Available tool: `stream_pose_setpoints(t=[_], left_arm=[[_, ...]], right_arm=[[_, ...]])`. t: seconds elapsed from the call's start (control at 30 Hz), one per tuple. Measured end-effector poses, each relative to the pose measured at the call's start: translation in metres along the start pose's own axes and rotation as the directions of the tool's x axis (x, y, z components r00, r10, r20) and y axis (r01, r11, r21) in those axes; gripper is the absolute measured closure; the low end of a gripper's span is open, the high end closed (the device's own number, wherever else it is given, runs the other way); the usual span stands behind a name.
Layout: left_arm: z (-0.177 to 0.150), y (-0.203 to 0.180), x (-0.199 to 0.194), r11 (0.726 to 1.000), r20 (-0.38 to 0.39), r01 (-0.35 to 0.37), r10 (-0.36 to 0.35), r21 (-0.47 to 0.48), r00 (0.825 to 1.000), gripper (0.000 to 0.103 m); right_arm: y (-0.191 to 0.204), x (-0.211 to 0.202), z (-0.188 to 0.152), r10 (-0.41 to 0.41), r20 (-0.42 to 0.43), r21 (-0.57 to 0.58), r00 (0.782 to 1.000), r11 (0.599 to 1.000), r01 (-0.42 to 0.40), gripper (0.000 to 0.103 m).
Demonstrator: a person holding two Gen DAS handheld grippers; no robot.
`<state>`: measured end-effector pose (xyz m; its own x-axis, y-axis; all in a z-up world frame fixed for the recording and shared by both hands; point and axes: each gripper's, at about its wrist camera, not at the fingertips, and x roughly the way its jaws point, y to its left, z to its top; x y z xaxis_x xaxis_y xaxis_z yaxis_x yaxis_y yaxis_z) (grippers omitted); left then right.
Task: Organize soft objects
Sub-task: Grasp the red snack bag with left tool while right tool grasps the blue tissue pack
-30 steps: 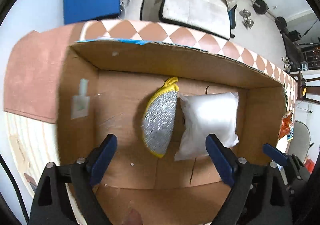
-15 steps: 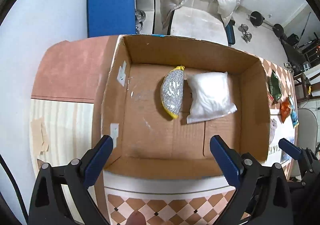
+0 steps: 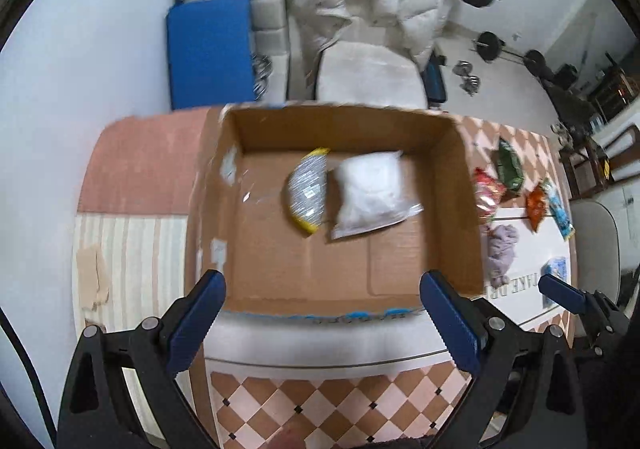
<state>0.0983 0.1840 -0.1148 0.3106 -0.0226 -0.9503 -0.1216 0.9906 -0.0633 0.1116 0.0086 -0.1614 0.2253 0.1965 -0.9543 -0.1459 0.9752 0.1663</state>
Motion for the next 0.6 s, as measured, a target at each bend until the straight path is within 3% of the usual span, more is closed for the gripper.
stream_pose_setpoints(t=[0.1,0.23,0.37,0.5,0.6], left_arm=[[0.016,-0.043,-0.001,0.997,0.013,0.006,-0.006,0.071,1.0,0.003],[0.038,-0.114,0.021,0.982,-0.005,0.038,-0.038,0.183,0.999,0.003],[0.056,-0.198,0.076,0.942,-0.085,0.02,0.009,0.334,0.996,0.003],[0.075,-0.263,0.14,0.896,-0.159,0.004,0.075,0.445,0.984,0.003],[0.087,-0.294,0.192,0.877,-0.246,0.01,0.124,0.481,0.961,0.003]], right_arm=[[-0.048,-0.015,0.006,0.005,0.002,0.083,1.0,0.996,-0.005,0.0],[-0.137,-0.028,0.011,-0.074,0.006,0.206,0.997,0.976,0.071,0.0],[-0.239,-0.021,0.004,-0.182,-0.072,0.307,0.981,0.931,0.195,0.0],[-0.331,0.01,-0.003,-0.245,-0.189,0.339,0.951,0.892,0.298,0.0],[-0.374,0.034,-0.008,-0.249,-0.237,0.342,0.939,0.883,0.321,0.0]])
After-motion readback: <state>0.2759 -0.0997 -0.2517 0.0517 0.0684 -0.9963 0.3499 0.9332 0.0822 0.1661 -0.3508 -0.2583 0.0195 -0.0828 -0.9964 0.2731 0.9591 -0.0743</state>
